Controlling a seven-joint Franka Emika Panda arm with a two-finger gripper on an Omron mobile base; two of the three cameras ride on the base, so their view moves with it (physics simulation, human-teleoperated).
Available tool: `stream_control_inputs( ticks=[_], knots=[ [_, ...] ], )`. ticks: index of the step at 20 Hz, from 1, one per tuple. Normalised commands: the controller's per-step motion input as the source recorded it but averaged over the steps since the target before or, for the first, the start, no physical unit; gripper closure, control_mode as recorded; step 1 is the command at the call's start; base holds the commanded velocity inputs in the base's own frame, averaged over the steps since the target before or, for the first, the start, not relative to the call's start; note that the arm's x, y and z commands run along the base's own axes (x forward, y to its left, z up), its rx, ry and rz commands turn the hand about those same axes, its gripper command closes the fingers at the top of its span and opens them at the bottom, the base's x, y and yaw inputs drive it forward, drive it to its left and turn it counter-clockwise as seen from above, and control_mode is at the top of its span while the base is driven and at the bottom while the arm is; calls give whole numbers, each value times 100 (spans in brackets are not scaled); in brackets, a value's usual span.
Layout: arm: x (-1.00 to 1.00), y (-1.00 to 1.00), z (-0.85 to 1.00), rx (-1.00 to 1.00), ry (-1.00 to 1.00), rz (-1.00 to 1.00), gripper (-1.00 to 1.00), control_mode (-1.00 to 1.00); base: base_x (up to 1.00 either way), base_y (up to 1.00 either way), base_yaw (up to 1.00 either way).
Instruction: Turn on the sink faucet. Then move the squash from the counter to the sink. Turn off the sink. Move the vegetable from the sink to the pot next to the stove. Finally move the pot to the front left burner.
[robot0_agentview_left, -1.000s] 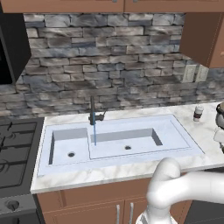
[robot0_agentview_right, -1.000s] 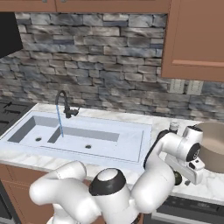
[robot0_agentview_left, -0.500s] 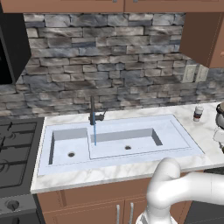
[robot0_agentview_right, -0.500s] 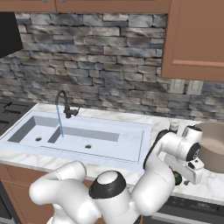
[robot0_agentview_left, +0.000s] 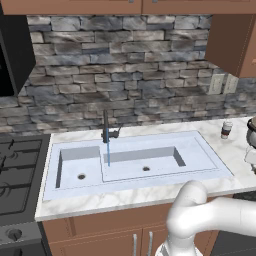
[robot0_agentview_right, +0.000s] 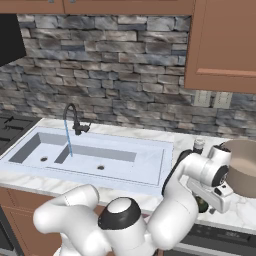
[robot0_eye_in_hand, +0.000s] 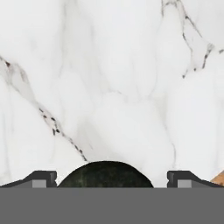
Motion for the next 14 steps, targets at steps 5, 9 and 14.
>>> stream_control_inputs(
  ticks=[5,9,14],
  knots=[
    [-6,20,0,0,0,0,-100,-100,0,0,0],
    [-7,14,0,0,0,0,-100,-100,0,0,0],
    [-8,10,0,0,0,0,-100,-100,0,0,0]
  ],
)
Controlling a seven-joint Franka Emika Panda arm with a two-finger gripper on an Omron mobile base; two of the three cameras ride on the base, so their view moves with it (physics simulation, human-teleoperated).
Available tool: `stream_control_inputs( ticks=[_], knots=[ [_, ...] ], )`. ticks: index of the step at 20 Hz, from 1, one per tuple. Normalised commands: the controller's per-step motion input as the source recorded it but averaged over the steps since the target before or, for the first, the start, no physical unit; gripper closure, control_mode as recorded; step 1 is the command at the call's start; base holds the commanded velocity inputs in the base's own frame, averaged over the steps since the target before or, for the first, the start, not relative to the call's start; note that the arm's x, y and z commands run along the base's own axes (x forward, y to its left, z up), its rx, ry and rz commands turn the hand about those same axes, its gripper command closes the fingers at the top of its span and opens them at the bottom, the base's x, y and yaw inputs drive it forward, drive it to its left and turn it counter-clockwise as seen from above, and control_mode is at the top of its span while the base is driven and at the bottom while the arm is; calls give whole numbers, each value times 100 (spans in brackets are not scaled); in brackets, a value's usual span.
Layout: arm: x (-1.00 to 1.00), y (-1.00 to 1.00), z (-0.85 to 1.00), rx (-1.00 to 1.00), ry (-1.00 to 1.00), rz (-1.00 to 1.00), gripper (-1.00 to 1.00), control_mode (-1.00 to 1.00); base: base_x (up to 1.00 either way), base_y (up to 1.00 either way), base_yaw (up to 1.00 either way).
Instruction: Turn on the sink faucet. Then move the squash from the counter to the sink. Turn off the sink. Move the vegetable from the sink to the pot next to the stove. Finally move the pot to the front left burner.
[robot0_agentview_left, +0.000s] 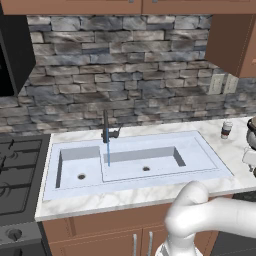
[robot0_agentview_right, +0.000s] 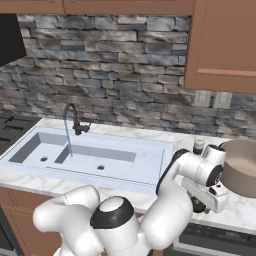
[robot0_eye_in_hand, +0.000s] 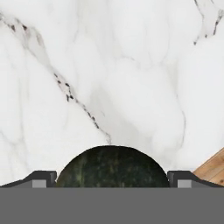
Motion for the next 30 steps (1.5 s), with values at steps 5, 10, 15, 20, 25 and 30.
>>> stream_control_inputs(
  ticks=[5,10,15,20,25,30],
  knots=[
    [-1,12,-3,0,0,0,100,-100,0,0,0],
    [-1,10,-3,0,0,0,100,-100,0,0,0],
    [-7,22,11,0,-2,0,100,-100,0,0,0],
    [-5,68,58,-1,-9,0,100,-100,0,0,0],
    [0,92,49,-2,-6,0,100,-100,0,0,0],
    [10,100,18,-2,-1,0,100,-100,0,0,0]
  ],
)
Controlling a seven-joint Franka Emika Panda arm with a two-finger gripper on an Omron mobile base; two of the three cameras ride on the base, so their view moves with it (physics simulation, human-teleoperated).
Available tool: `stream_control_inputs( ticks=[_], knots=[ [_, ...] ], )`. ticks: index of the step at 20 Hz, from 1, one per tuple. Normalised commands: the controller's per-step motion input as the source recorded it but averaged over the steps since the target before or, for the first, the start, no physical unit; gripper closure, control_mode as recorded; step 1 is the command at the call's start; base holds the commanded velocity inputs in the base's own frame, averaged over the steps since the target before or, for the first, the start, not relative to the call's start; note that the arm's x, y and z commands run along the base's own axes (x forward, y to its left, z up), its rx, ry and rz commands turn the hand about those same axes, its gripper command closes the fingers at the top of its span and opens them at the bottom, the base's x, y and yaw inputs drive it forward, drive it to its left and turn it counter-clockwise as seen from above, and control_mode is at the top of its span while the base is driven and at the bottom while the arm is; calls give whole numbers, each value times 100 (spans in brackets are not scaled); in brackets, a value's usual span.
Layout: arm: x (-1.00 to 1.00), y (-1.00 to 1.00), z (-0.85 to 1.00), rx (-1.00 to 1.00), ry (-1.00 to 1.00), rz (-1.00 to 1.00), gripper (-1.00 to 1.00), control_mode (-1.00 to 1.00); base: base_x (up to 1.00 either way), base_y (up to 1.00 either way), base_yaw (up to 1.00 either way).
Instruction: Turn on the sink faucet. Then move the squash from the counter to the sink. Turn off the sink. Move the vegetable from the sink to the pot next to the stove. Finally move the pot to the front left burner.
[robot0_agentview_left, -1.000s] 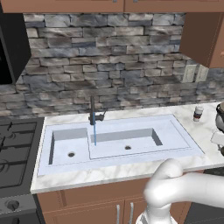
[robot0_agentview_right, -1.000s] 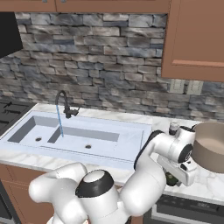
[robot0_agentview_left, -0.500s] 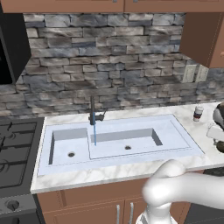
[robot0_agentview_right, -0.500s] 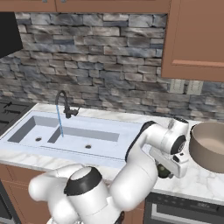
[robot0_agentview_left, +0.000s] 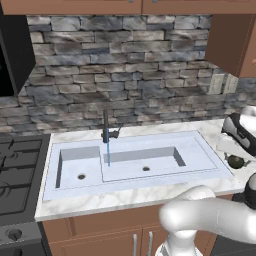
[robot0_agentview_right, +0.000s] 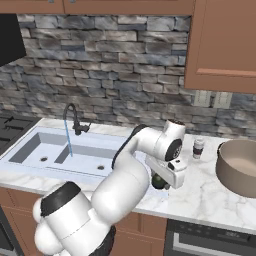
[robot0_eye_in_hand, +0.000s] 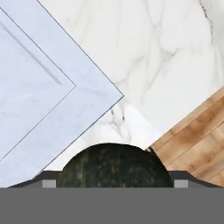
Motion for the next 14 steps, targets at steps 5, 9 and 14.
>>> stream_control_inputs(
  ticks=[5,9,14],
  knots=[
    [30,100,0,0,0,1,100,-100,0,0,0],
    [59,97,0,0,0,3,100,-100,0,0,0],
    [81,87,0,0,0,7,100,-100,0,0,0]
  ],
)
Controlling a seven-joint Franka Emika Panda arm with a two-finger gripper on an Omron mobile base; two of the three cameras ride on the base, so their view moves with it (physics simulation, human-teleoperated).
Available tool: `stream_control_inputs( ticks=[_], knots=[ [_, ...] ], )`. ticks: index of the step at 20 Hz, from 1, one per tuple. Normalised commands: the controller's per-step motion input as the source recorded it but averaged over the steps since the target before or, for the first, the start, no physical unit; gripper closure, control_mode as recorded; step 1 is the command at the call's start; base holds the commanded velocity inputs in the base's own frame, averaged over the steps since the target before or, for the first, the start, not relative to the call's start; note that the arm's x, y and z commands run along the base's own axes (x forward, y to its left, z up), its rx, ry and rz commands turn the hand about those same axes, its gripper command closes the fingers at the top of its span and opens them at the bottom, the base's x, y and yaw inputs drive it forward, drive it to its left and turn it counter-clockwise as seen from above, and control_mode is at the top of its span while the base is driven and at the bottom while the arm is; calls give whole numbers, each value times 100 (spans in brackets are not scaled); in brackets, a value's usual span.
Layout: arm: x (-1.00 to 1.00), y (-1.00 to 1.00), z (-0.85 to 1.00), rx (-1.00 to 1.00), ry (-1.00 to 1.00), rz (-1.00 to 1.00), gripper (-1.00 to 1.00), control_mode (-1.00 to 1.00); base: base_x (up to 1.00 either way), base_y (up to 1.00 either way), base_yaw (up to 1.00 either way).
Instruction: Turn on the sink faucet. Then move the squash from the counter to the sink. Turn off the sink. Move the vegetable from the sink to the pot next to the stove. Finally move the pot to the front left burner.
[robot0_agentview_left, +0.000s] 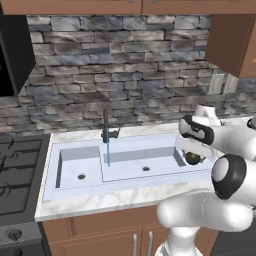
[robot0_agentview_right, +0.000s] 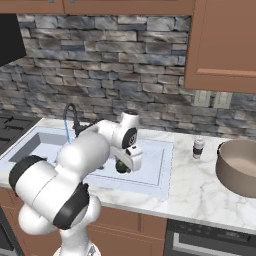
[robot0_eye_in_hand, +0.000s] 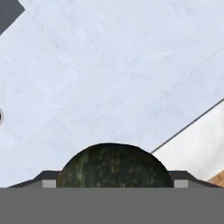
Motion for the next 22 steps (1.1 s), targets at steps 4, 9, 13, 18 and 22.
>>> stream_control_inputs(
  ticks=[4,9,13,18,22],
  knots=[
    [81,84,0,0,1,11,100,-100,0,0,0],
    [67,78,0,0,3,13,100,-100,0,0,0],
    [52,57,-18,0,2,12,100,-100,0,0,0],
    [51,45,-31,-2,0,5,100,-100,0,0,0],
    [26,14,-30,-2,0,3,100,-100,0,0,0]
  ],
)
